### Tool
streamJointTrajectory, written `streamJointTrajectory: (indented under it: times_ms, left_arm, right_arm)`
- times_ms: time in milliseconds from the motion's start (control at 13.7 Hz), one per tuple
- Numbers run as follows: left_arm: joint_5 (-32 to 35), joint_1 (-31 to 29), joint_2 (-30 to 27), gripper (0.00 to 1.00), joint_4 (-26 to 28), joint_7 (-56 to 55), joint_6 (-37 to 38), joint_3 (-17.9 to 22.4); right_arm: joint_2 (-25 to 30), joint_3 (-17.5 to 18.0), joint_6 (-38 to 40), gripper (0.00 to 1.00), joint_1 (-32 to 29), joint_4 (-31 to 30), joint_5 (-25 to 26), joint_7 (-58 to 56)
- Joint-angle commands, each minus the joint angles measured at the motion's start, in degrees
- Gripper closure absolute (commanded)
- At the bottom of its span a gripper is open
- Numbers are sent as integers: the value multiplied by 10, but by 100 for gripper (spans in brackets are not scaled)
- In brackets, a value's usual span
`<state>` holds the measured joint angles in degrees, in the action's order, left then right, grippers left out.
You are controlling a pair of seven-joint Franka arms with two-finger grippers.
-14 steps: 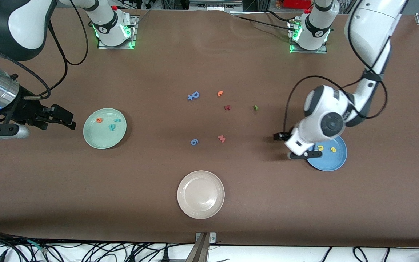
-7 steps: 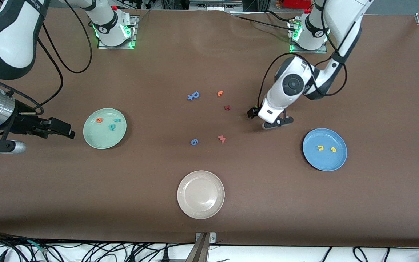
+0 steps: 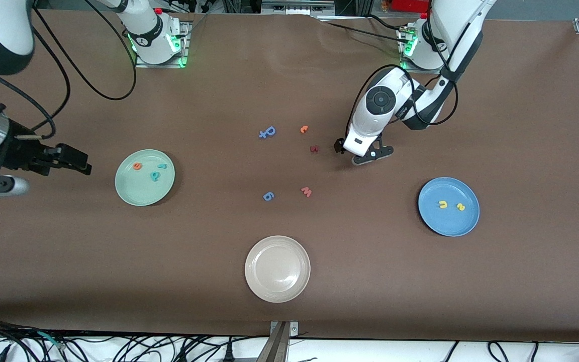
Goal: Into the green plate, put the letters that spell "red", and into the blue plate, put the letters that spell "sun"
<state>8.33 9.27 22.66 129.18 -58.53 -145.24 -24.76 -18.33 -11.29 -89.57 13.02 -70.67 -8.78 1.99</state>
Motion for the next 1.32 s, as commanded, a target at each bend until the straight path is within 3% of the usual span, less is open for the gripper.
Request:
streamJointTrajectory:
  times_ms: [0, 146, 219, 366, 512, 1243]
  left_arm:
    - [29, -1, 19, 9, 5, -17, -32, 1]
    - [52, -6, 31, 15, 5, -17, -35, 1]
    - [54, -7, 34, 22, 5, -17, -35, 1]
    - [55, -5, 35, 47, 5, -16, -36, 1]
    - [55, -2, 36, 63, 5, -13, -36, 1]
    - [55, -1, 40, 100, 5, -7, -28, 1]
  right_arm:
    - [61, 71, -29, 1, -70, -83, 15, -4]
    - [131, 73, -125, 1, -70, -205, 30, -8]
    - [144, 73, -152, 1, -68, -226, 31, -15]
    - [139, 73, -149, 0, -59, -214, 30, -11]
    - [141, 74, -148, 0, -58, -213, 31, -7]
    - [169, 72, -76, 0, -59, -181, 33, -8]
